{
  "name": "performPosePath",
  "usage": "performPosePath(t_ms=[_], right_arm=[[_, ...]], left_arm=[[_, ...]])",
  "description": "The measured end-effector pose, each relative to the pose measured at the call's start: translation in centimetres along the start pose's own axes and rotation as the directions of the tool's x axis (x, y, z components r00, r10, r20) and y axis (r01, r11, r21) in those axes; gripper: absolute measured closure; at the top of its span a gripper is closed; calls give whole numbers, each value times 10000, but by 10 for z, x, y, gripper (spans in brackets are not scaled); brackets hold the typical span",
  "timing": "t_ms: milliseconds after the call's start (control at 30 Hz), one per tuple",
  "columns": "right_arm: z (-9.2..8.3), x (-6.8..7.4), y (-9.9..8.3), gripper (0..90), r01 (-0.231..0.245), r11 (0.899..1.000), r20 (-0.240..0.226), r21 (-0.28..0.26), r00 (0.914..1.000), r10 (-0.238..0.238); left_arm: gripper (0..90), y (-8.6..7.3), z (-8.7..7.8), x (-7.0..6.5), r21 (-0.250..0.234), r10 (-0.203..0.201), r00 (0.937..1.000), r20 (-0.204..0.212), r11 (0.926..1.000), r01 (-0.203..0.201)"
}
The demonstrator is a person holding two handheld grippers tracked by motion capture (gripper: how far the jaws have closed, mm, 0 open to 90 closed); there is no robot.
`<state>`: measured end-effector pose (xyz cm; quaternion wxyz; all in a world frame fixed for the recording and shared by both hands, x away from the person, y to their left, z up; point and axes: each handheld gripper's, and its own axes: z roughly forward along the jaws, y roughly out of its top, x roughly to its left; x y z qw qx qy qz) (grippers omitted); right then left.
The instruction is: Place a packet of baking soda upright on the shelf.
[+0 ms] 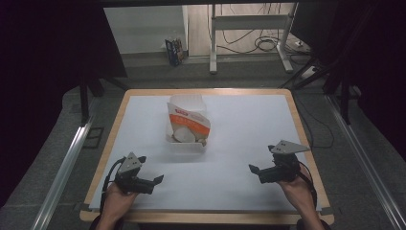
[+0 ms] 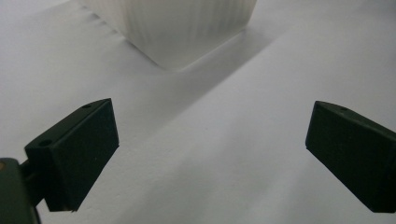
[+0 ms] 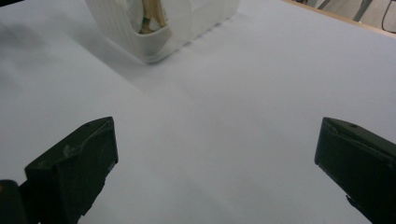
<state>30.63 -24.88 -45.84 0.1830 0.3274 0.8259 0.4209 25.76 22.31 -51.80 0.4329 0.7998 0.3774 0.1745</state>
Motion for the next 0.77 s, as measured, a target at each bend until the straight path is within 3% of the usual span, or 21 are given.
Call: performPosePath(t_ms=[467,767], right_arm=[[-14,-11,-31,0,-635,9978,542,205,9966,623],[-10,-13,-41,0,-557,9968,792,573,9955,511]], left_arm=[[24,-1,1,0,44,67,10000,28,10000,-67],[25,-1,4,-1,248,181,9998,-36,9995,-180]])
